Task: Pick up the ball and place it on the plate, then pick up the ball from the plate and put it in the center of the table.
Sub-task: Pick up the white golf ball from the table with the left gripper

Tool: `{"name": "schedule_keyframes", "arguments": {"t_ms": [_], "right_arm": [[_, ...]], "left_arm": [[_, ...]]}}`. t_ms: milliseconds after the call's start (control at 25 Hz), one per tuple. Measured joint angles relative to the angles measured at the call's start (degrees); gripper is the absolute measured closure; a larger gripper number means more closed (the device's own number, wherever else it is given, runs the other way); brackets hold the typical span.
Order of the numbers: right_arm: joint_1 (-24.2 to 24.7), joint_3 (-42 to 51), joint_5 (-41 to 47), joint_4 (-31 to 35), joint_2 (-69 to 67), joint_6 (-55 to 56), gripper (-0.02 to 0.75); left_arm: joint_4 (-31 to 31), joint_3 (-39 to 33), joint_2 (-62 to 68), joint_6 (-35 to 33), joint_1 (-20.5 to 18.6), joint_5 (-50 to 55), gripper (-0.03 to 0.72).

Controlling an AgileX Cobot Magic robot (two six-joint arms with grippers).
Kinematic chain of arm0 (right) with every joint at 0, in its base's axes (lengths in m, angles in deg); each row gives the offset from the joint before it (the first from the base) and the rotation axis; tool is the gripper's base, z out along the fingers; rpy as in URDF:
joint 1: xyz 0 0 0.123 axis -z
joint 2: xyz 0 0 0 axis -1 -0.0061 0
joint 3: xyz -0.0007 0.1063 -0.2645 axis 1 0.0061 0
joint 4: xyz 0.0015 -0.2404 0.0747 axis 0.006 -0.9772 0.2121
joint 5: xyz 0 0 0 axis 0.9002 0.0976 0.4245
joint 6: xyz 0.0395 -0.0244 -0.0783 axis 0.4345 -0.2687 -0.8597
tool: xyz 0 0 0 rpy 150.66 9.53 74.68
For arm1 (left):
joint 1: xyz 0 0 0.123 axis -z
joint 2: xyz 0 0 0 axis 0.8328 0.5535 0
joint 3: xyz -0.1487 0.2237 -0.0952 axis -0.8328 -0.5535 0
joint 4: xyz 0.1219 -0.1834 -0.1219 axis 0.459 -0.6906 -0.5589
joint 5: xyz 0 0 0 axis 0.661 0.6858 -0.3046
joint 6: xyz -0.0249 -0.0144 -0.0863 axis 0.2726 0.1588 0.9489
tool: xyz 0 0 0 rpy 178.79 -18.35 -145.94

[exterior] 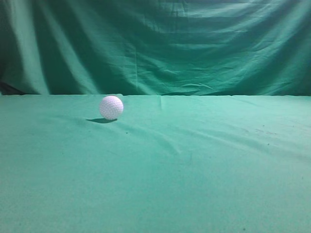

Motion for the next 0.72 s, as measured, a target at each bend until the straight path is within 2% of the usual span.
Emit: {"name": "schedule_keyframes", "arguments": {"t_ms": [160, 240, 400, 600, 720], "right_arm": [[0.0, 0.0, 0.0, 0.0, 0.0, 0.0, 0.692], [0.0, 0.0, 0.0, 0.0, 0.0, 0.0, 0.692], [0.0, 0.0, 0.0, 0.0, 0.0, 0.0, 0.692], [0.0, 0.0, 0.0, 0.0, 0.0, 0.0, 0.692], [0.0, 0.0, 0.0, 0.0, 0.0, 0.0, 0.692]], "left_arm": [[-6.1, 0.0, 0.0, 10.9, 0.0, -8.9, 0.688], [-7.1, 0.4, 0.0, 14.7, 0.0, -8.6, 0.688], [-6.0, 7.4, 0.6, 16.2, 0.6, 3.4, 0.688], [-5.4, 17.3, 9.4, 16.2, 2.0, 19.7, 0.688], [-5.2, 19.4, 14.1, 16.1, 2.2, 22.0, 0.688]]}}
